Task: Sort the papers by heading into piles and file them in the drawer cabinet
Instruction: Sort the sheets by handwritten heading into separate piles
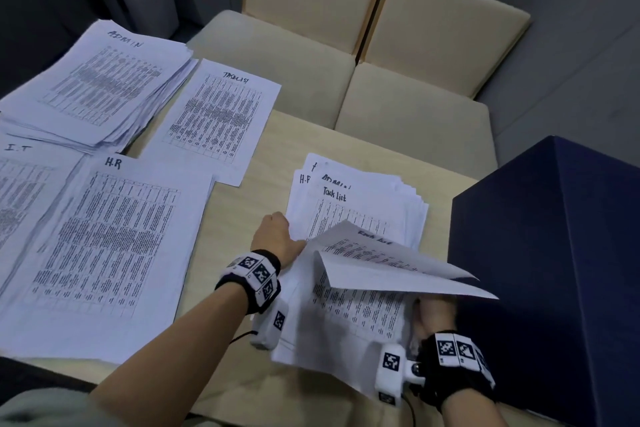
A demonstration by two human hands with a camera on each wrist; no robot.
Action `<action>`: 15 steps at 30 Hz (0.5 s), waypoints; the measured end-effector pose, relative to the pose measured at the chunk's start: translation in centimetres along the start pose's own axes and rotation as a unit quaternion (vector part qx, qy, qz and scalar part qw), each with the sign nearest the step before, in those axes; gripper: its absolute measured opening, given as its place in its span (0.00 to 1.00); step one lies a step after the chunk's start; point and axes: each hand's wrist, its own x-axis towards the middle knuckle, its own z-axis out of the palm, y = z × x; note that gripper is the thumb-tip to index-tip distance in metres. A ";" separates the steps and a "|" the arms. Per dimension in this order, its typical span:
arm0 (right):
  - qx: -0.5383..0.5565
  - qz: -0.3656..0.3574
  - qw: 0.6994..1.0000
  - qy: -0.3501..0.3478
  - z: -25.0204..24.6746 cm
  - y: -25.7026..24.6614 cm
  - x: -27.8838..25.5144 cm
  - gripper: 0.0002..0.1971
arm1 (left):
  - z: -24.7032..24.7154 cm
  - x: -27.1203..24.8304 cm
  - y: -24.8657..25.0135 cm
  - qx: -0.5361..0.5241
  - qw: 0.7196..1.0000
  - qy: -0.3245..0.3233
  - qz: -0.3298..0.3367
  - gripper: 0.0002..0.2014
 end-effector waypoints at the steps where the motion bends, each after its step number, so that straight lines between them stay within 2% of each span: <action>1: 0.009 0.002 1.000 0.001 -0.1 -0.2 -0.2 0.12 | 0.2 -0.1 0.3 0.032 0.999 -0.006 -0.010 0.28; 4: 0.013 -0.005 1.000 -0.026 -0.2 -1.3 -1.3 0.12 | 0.4 -0.4 0.8 0.103 0.994 -0.014 -0.033 0.21; 7: 0.021 -0.007 0.998 -0.056 -0.3 -2.0 -1.8 0.13 | 0.3 -0.6 0.7 0.097 0.995 0.009 0.002 0.20; 9: 0.017 -0.016 0.998 -0.056 -0.6 -1.4 -0.8 0.13 | 0.1 -0.7 0.6 0.040 0.996 0.019 0.072 0.18; 11: 0.034 -0.018 0.997 -0.062 -0.5 -1.0 -0.4 0.06 | -0.4 -1.1 0.9 -0.056 0.989 -0.009 0.137 0.13; 12: 0.040 -0.020 0.998 -0.050 -0.8 -0.3 0.5 0.06 | -0.8 -1.4 1.1 -0.099 0.984 -0.031 0.145 0.13; 14: 0.048 -0.008 0.998 -0.030 -0.5 -0.1 0.9 0.12 | -1.5 -1.9 1.6 -0.187 0.970 -0.077 0.135 0.19; 15: 0.047 -0.003 0.999 -0.009 -0.4 -0.4 0.9 0.11 | -1.7 -2.1 1.7 -0.227 0.960 -0.104 0.129 0.21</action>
